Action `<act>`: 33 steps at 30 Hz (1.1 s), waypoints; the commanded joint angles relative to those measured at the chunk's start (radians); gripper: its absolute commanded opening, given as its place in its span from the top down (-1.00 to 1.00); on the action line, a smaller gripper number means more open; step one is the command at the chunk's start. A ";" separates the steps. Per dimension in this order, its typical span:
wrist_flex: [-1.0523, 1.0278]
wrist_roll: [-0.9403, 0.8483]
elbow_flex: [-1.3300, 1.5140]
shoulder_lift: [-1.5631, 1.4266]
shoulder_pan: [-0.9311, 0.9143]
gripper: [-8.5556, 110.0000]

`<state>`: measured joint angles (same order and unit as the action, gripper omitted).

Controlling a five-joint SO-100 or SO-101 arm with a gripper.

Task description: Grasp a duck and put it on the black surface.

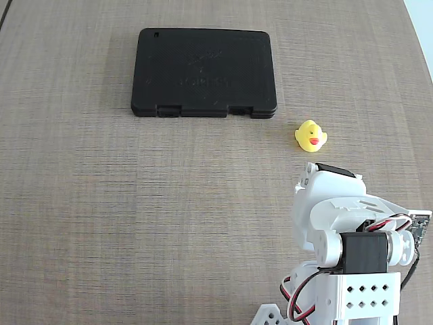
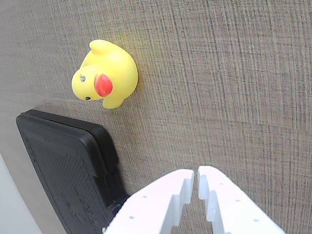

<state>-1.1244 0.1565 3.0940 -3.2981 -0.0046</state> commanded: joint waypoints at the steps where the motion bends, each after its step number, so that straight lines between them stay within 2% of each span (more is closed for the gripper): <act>1: 0.008 0.008 -0.012 -0.063 -0.006 0.86; 20: 0.009 -0.003 -0.012 -0.064 -0.006 0.86; 26: 0.011 -0.006 -0.044 0.021 -0.008 0.85; 29: 0.011 -0.006 -0.123 0.146 -0.008 0.76; 33: 0.012 -0.006 -0.252 0.342 -0.006 0.53</act>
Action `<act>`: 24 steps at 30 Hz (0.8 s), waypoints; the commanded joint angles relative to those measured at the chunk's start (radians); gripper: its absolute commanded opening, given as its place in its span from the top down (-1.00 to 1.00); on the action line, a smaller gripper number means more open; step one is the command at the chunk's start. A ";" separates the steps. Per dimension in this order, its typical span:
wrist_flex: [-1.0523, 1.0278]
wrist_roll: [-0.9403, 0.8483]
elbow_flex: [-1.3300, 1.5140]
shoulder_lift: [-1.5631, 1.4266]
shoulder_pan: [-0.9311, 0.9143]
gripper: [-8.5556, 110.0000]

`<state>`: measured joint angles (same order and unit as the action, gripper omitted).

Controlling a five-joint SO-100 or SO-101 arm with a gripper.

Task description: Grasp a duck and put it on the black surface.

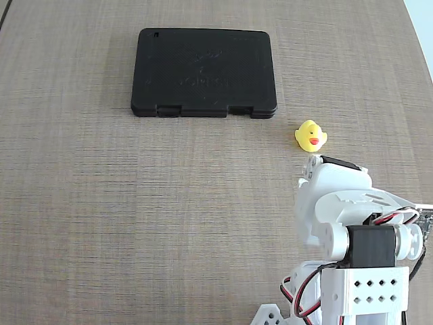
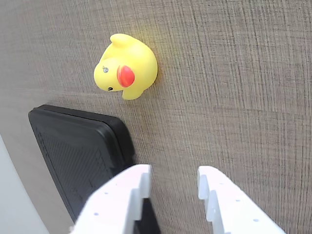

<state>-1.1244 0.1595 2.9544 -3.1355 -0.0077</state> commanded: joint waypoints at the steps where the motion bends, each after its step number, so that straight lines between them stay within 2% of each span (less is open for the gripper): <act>1: 0.018 -0.009 -0.146 0.230 -0.003 0.48; 6: 0.117 -0.005 -0.285 0.537 0.002 0.31; 14: 0.342 0.005 -0.454 1.121 -0.005 0.31; 18: 0.350 0.006 -0.561 1.276 -0.006 0.31; 24: 0.247 0.003 -0.670 1.394 -0.006 0.31</act>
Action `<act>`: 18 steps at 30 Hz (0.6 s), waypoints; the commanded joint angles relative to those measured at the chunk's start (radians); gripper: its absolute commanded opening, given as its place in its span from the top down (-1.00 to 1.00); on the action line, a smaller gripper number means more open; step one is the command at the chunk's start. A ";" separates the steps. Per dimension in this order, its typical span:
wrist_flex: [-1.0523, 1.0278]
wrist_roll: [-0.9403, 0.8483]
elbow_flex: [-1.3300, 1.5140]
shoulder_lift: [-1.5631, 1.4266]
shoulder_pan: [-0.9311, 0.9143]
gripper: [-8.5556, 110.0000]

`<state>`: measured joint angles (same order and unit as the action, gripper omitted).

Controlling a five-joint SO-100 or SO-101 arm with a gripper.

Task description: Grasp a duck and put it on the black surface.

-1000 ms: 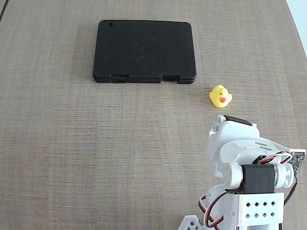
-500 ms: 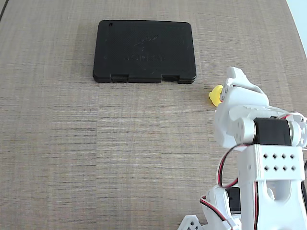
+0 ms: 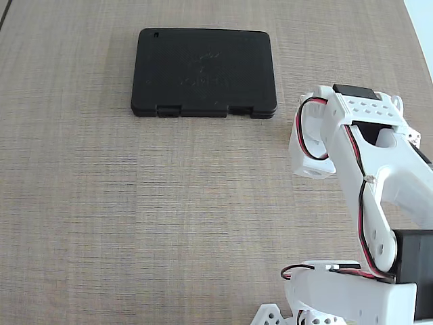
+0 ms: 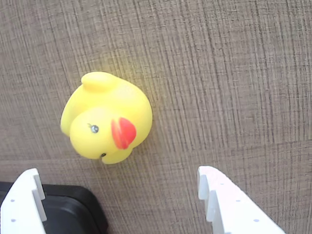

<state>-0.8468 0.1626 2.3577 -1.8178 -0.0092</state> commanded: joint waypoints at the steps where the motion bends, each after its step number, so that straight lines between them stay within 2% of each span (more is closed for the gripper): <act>1: -0.037 -0.003 -0.084 0.095 -0.005 0.31; 18: -0.037 0.002 -0.172 0.170 -0.057 0.31</act>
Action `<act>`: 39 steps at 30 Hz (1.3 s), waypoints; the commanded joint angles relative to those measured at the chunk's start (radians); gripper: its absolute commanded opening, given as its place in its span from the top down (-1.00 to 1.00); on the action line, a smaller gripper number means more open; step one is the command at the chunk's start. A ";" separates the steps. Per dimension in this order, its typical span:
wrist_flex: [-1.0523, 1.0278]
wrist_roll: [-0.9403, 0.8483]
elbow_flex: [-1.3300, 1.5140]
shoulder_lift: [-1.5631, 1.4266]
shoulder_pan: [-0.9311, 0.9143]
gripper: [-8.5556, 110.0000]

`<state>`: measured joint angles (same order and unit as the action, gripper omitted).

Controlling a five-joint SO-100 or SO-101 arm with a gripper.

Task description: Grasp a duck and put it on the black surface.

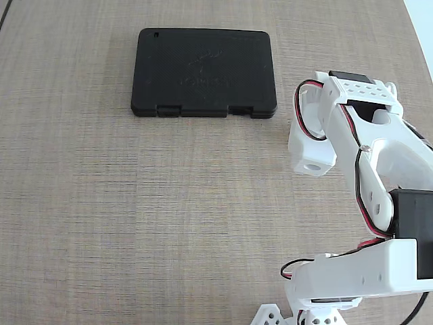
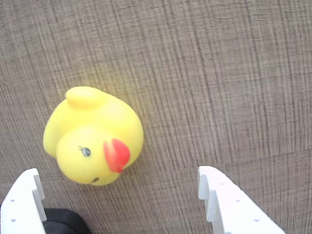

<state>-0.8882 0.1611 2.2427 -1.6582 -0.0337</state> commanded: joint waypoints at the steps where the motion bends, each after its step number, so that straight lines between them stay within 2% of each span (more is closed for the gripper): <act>1: 0.005 0.003 -0.063 0.025 -0.044 0.31; 9: -0.008 0.006 -0.081 0.061 -0.052 0.35; 20: 0.000 0.005 -0.081 0.061 -0.051 0.88; 32: -0.012 -0.006 -0.098 0.035 -0.063 0.84; 39: -0.140 0.002 -0.287 -0.057 -0.035 0.82</act>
<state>-0.9771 0.1611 2.0724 -1.5969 -0.0859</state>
